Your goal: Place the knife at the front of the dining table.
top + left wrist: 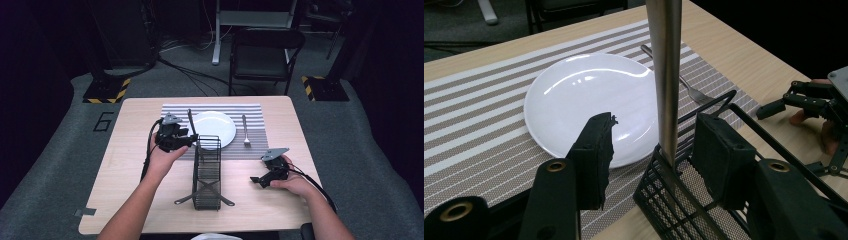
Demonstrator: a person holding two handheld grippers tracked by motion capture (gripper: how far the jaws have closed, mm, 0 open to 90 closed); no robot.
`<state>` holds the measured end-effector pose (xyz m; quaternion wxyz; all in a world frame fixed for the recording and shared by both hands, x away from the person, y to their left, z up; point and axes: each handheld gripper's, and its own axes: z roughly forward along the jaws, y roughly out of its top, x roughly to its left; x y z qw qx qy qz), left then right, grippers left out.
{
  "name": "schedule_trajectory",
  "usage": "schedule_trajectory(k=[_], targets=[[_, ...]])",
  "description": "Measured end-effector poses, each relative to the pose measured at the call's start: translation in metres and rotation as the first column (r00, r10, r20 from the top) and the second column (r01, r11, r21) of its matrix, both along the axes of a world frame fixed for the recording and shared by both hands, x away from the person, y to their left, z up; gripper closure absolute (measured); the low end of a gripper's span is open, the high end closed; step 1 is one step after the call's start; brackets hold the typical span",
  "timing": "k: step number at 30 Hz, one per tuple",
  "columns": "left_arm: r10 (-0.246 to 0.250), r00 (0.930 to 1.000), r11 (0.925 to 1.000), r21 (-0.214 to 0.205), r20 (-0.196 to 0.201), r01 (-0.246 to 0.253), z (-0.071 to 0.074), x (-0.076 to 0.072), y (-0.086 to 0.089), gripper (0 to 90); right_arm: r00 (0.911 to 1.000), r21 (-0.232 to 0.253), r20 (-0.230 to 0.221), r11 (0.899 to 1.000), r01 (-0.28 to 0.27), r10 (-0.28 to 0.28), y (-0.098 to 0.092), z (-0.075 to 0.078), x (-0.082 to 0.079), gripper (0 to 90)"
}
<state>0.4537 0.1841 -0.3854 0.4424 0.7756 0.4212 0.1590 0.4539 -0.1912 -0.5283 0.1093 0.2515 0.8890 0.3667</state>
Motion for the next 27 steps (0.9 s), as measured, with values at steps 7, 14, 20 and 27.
schedule_trajectory(k=[7, 14, 20, 27], targets=[[-0.001, 1.0, 1.0, -0.007, 0.006, 0.001, -0.006, 0.005, -0.007, 54.3, 1.0, 0.0, 0.0, 1.0, 0.0, 0.0, 0.0, 0.0, 0.0, 0.0], [-0.006, 1.0, 0.9997, -0.022, 0.007, 0.007, -0.009, 0.009, -0.011, 58.1, 1.0, 0.0, 0.0, 1.0, 0.0, 0.0, 0.0, 0.0, 0.0, 0.0], [-0.016, 0.9998, 0.9996, -0.023, 0.011, 0.016, -0.011, 0.01, -0.013, 63.9, 1.0, 0.0, 0.0, 1.0, 0.0, 0.0, 0.0, 0.0, 0.0, 0.0], [-0.033, 0.9991, 0.9991, -0.027, 0.026, 0.033, -0.011, 0.009, -0.016, 73.3, 1.0, 0.0, 0.0, 1.0, 0.0, 0.0, 0.0, 0.0, 0.0, 0.0]])
